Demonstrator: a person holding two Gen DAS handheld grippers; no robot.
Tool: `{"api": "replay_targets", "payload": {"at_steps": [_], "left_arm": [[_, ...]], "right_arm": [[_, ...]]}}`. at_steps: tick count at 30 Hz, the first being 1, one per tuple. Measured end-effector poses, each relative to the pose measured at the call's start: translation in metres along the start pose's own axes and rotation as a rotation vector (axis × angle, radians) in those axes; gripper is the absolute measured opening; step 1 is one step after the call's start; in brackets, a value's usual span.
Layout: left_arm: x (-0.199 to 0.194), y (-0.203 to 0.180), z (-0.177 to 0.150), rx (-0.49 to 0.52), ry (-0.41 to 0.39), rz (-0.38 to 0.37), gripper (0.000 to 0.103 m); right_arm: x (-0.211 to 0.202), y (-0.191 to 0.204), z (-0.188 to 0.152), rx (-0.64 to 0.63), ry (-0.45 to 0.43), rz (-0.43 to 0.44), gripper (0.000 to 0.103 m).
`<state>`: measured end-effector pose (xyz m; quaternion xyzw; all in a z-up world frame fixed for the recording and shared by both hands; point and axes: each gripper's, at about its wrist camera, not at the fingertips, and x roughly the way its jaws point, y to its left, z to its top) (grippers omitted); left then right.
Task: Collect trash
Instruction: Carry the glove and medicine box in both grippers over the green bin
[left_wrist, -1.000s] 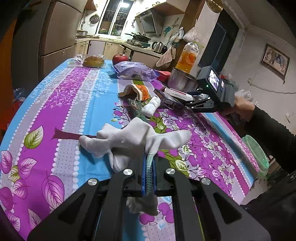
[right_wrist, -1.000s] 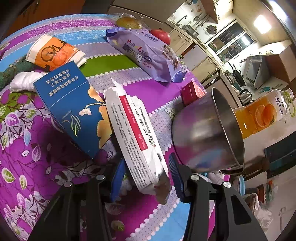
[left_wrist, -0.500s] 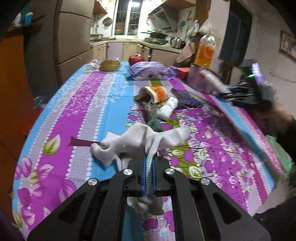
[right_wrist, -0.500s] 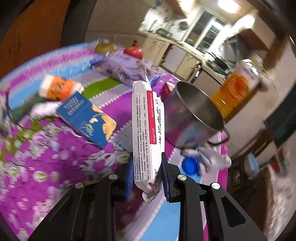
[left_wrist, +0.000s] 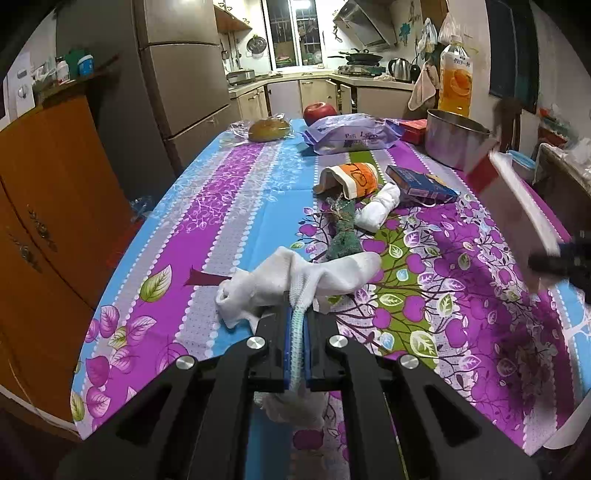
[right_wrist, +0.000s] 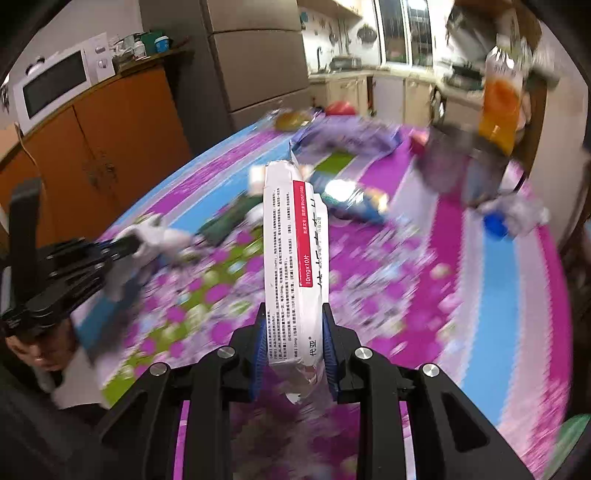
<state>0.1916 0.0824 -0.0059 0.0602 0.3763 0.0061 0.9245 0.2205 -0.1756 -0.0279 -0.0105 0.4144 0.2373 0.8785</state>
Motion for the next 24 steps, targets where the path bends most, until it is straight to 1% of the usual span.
{"api": "replay_targets", "payload": {"at_steps": [2, 3, 4, 5, 8, 10, 17, 24], "left_arm": [[-0.003, -0.002, 0.000, 0.006, -0.005, 0.033, 0.003], [-0.006, -0.004, -0.001, 0.019, -0.019, 0.072, 0.003], [-0.007, -0.007, 0.000, 0.024, -0.026, 0.090, 0.003], [-0.009, -0.008, 0.000, 0.030, -0.033, 0.105, 0.003], [-0.015, -0.011, 0.003, 0.035, -0.043, 0.123, 0.003], [-0.018, -0.014, 0.005, 0.042, -0.055, 0.141, 0.003], [-0.028, -0.026, 0.013, 0.061, -0.092, 0.168, 0.003], [-0.038, -0.041, 0.017, 0.089, -0.119, 0.166, 0.003]], "right_arm": [[0.001, 0.008, -0.008, 0.010, 0.005, 0.019, 0.027], [0.001, 0.010, -0.011, 0.016, 0.005, 0.022, 0.027], [0.002, 0.012, -0.014, 0.021, 0.003, 0.028, 0.027], [0.001, 0.013, -0.016, 0.021, -0.004, 0.021, 0.027], [-0.003, 0.014, -0.019, 0.029, -0.018, 0.019, 0.027], [-0.007, 0.017, -0.021, 0.013, -0.029, -0.003, 0.027], [-0.023, 0.014, -0.024, 0.010, -0.057, -0.019, 0.027], [-0.043, 0.006, -0.029, 0.020, -0.088, -0.060, 0.027]]}}
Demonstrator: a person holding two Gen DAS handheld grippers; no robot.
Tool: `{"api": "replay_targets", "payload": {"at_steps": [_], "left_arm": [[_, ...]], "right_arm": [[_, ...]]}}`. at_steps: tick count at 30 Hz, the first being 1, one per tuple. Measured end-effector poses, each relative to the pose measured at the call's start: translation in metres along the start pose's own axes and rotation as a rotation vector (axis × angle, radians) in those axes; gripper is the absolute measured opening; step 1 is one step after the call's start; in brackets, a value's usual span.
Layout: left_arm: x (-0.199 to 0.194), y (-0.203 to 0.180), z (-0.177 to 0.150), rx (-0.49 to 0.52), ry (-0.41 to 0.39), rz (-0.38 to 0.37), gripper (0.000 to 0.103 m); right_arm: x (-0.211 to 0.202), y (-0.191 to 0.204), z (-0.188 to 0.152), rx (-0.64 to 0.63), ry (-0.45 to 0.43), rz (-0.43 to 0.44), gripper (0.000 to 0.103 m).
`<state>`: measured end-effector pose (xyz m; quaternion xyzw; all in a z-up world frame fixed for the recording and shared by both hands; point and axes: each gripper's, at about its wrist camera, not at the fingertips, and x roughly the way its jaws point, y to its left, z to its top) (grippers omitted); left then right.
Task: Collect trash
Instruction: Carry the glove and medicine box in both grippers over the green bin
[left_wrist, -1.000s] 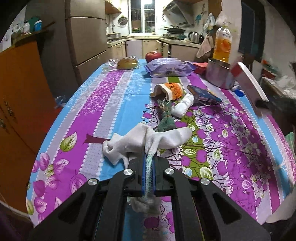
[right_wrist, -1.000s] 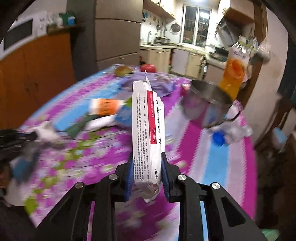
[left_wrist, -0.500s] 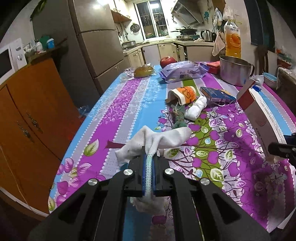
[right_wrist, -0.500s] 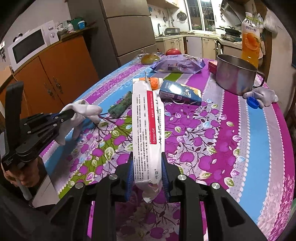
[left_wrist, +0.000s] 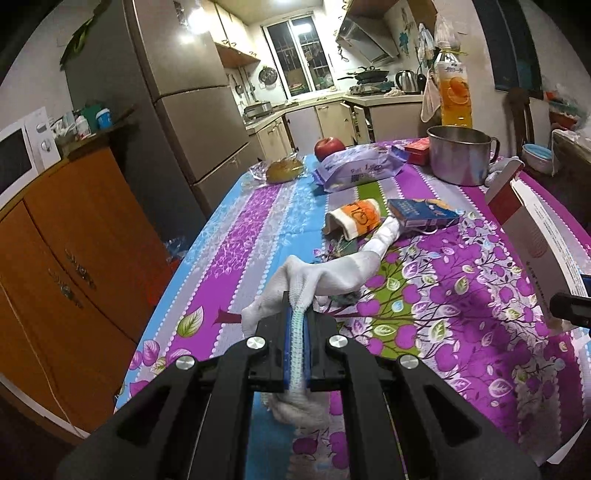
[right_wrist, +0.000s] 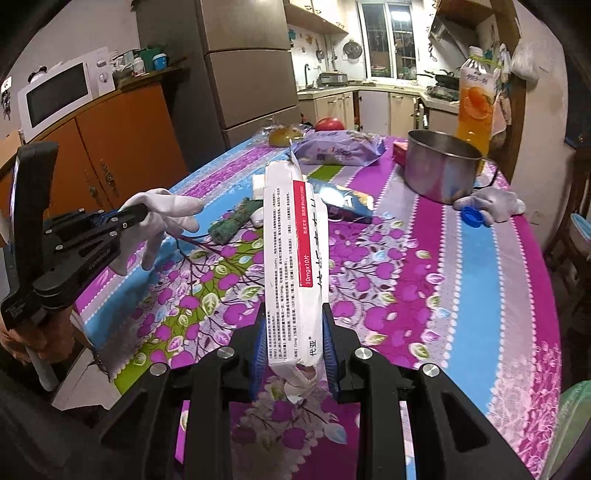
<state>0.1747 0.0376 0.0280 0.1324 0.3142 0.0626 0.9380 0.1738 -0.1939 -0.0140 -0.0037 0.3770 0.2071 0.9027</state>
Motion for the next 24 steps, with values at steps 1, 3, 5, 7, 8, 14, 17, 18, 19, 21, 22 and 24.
{"api": "replay_targets", "payload": {"at_steps": [1, 3, 5, 7, 8, 14, 17, 18, 19, 21, 22, 24], "left_arm": [[-0.001, -0.001, 0.001, 0.002, -0.004, -0.001, 0.003], [-0.004, -0.005, 0.003, 0.009, -0.011, -0.004, 0.003], [-0.007, -0.009, 0.004, 0.015, -0.017, -0.008, 0.003], [-0.010, -0.013, 0.006, 0.024, -0.026, -0.013, 0.003], [-0.011, -0.015, 0.006, 0.028, -0.029, -0.015, 0.003], [-0.021, -0.029, 0.009, 0.051, -0.053, -0.050, 0.003], [-0.024, -0.035, 0.011, 0.056, -0.061, -0.071, 0.003], [-0.027, -0.038, 0.013, 0.061, -0.069, -0.079, 0.003], [-0.028, -0.041, 0.014, 0.064, -0.073, -0.085, 0.003], [-0.033, -0.048, 0.017, 0.077, -0.085, -0.098, 0.003], [-0.035, -0.052, 0.019, 0.084, -0.091, -0.104, 0.003], [-0.038, -0.062, 0.024, 0.100, -0.104, -0.117, 0.003]], "right_arm": [[-0.002, -0.002, -0.001, 0.004, -0.002, -0.002, 0.027], [-0.007, -0.005, -0.003, 0.010, -0.007, -0.011, 0.028], [-0.012, -0.007, -0.004, 0.016, -0.013, -0.019, 0.028], [-0.018, -0.009, -0.006, 0.021, -0.021, -0.030, 0.028], [-0.020, -0.009, -0.007, 0.021, -0.024, -0.036, 0.028], [-0.042, -0.013, -0.011, 0.037, -0.044, -0.085, 0.028], [-0.052, -0.015, -0.013, 0.051, -0.049, -0.101, 0.028], [-0.056, -0.016, -0.013, 0.053, -0.051, -0.108, 0.028], [-0.060, -0.017, -0.014, 0.058, -0.053, -0.114, 0.028], [-0.068, -0.022, -0.016, 0.069, -0.056, -0.126, 0.028], [-0.072, -0.024, -0.016, 0.072, -0.058, -0.134, 0.028], [-0.082, -0.031, -0.018, 0.084, -0.064, -0.147, 0.028]]}}
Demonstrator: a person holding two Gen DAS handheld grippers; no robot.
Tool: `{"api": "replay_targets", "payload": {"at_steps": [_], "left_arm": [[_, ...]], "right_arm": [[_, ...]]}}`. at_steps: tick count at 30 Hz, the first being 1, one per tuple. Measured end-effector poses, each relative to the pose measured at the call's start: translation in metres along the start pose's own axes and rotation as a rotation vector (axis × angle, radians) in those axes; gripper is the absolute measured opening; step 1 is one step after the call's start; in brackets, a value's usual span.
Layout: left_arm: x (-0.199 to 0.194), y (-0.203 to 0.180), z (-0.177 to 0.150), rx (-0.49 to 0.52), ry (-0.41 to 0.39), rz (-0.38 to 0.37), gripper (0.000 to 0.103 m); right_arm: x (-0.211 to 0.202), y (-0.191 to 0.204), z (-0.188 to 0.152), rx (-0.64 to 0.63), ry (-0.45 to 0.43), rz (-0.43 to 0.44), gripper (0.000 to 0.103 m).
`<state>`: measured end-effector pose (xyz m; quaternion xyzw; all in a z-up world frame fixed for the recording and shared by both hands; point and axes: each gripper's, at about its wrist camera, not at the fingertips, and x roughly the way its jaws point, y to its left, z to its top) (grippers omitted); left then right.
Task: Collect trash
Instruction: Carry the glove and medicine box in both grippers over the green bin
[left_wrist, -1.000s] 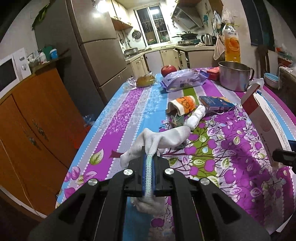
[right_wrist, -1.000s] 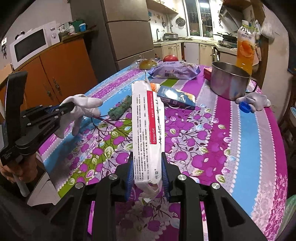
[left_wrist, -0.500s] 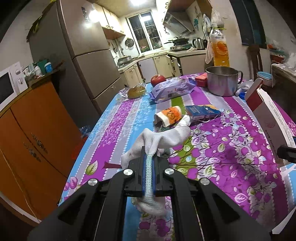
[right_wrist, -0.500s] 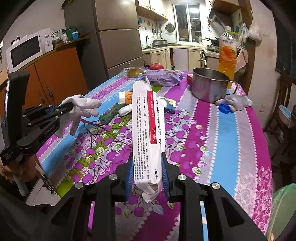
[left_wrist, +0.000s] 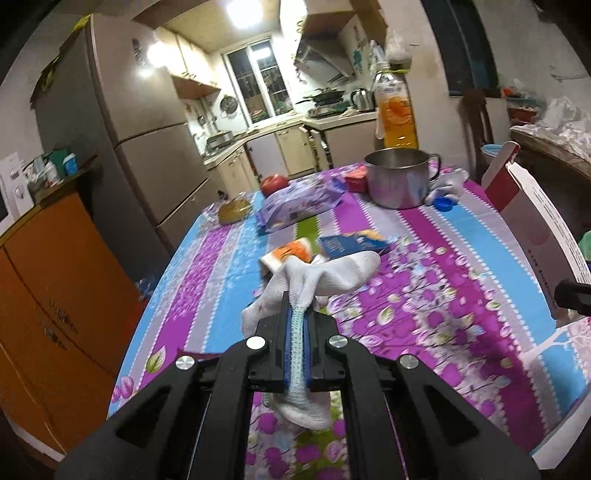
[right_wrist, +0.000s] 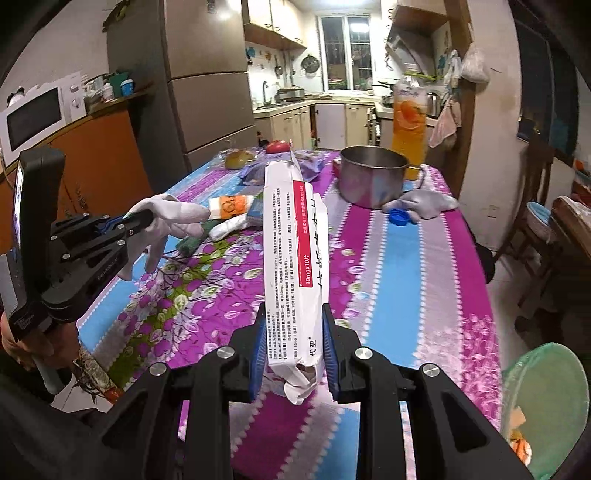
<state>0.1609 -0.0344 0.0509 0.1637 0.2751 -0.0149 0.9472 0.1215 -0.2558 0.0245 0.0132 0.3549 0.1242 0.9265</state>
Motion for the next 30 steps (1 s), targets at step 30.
{"api": "replay_targets", "payload": {"at_steps": [30], "left_arm": [[-0.022, -0.234, 0.078, 0.299, -0.136, -0.381, 0.003]], "right_arm": [[-0.132, -0.190, -0.051, 0.346, 0.035, -0.415, 0.028]]}}
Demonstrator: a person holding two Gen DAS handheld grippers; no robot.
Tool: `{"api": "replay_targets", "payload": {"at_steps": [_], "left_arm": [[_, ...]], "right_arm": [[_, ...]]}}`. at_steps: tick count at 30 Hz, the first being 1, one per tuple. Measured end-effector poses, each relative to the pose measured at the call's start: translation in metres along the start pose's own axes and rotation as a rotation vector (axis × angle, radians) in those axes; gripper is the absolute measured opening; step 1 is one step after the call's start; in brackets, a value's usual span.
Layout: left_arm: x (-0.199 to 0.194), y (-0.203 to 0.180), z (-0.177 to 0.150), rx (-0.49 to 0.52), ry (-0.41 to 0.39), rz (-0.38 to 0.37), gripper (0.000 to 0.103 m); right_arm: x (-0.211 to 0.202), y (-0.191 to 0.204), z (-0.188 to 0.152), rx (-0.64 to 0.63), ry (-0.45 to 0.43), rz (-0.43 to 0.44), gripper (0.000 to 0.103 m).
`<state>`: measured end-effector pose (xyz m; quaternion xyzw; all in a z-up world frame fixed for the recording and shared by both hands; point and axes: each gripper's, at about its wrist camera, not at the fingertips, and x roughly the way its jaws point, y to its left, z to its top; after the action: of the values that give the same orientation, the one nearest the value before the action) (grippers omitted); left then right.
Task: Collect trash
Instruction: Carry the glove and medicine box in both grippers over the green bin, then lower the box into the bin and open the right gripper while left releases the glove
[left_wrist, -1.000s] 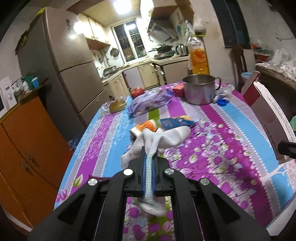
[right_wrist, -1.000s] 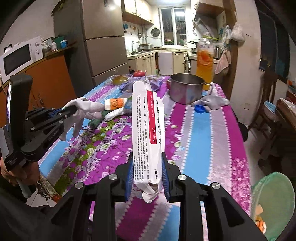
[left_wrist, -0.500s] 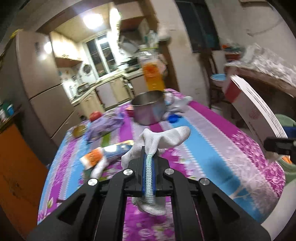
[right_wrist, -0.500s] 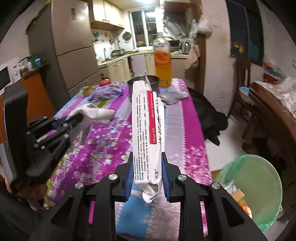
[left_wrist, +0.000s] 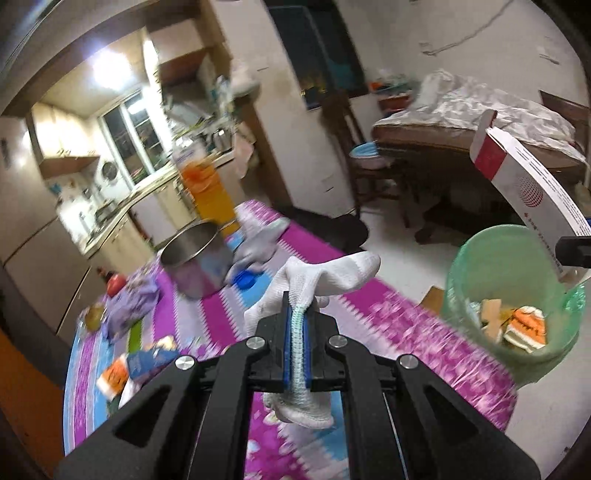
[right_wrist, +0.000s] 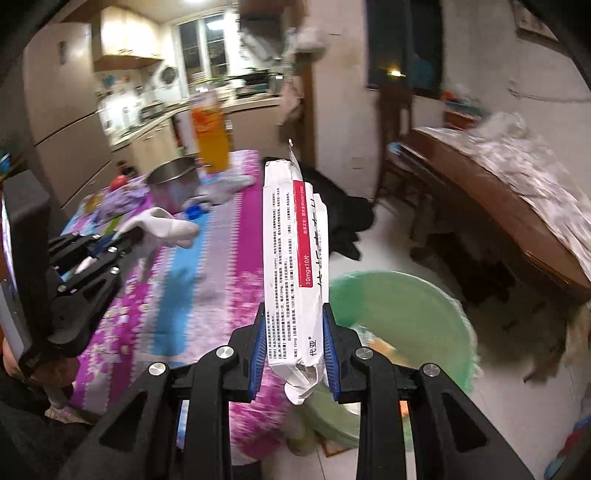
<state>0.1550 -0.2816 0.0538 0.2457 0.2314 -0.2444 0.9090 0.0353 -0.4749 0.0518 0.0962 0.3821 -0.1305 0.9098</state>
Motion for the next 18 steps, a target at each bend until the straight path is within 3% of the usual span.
{"api": "replay_targets", "payload": {"at_steps": [10, 18], "left_arm": [[-0.001, -0.076, 0.042, 0.123, -0.081, -0.117, 0.003], [0.014, -0.128, 0.056, 0.213, -0.075, -0.229, 0.003]], "right_arm": [[-0.028, -0.085, 0.001, 0.105, 0.023, -0.159, 0.028], [-0.028, -0.123, -0.005, 0.152, 0.104, -0.223, 0.028]]}}
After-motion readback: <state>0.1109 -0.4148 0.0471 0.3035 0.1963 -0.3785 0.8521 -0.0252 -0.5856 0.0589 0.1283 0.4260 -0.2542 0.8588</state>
